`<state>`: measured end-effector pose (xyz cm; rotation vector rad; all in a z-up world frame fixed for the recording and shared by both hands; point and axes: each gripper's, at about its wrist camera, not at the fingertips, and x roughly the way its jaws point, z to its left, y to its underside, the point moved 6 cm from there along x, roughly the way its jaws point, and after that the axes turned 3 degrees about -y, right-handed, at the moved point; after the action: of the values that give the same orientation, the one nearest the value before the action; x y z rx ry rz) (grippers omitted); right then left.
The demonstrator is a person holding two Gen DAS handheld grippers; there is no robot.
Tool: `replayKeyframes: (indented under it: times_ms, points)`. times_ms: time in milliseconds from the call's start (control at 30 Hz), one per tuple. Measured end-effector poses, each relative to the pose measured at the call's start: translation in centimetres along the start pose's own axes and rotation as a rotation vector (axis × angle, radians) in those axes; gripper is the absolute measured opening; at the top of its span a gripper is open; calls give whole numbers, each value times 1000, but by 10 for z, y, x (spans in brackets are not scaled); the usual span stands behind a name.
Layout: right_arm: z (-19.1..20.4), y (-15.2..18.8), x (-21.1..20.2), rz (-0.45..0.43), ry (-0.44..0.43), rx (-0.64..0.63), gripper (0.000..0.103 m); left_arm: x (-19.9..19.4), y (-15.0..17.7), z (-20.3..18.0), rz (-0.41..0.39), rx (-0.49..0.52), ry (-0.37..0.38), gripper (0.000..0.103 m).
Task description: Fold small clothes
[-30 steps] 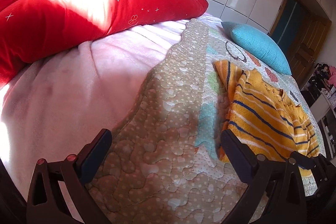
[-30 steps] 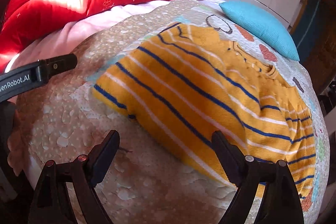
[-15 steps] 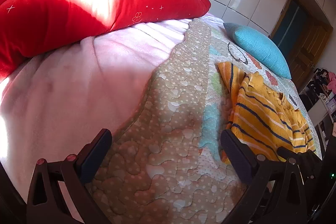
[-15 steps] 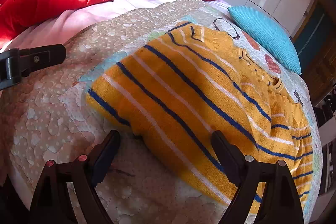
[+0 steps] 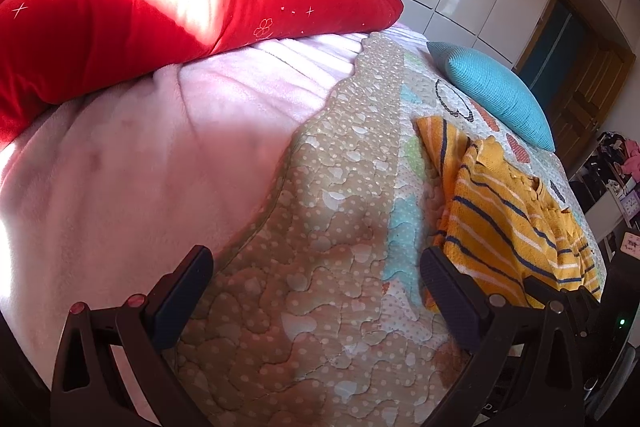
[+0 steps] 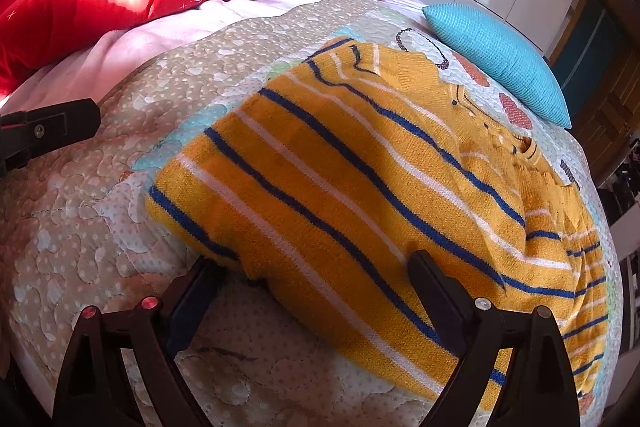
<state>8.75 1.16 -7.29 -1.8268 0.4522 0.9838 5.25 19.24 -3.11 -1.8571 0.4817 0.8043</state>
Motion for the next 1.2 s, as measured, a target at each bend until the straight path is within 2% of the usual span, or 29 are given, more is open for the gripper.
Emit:
replayKeyframes:
  times_ms: [233, 300, 367, 633, 700, 800, 1033, 1133, 1200]
  points:
    - [-4, 4, 3, -11, 1, 37, 102, 2, -6, 15, 6, -50, -3, 103]
    - [-4, 5, 3, -15, 0, 40, 102, 3, -8, 21, 12, -75, 12, 101]
    - [-3, 6, 2, -23, 10, 39, 103, 4, -9, 25, 22, -96, 28, 94]
    - [10, 0, -4, -30, 137, -58, 102, 6, -10, 32, 33, -137, 49, 92]
    - [16, -8, -6, -43, 153, -93, 92, 3, -11, 31, 26, -134, 52, 92]
    - [25, -22, -2, -46, 187, -151, 83, 2, -11, 31, 22, -135, 60, 92]
    - [43, -52, 24, -25, 253, -262, 80, 6, -10, 27, 37, -131, 79, 92]
    - [45, -58, 31, 1, 204, -249, 61, 5, -9, 23, 37, -121, 86, 92]
    - [48, -58, 31, 18, 169, -238, 37, 5, -8, 21, 35, -114, 78, 92]
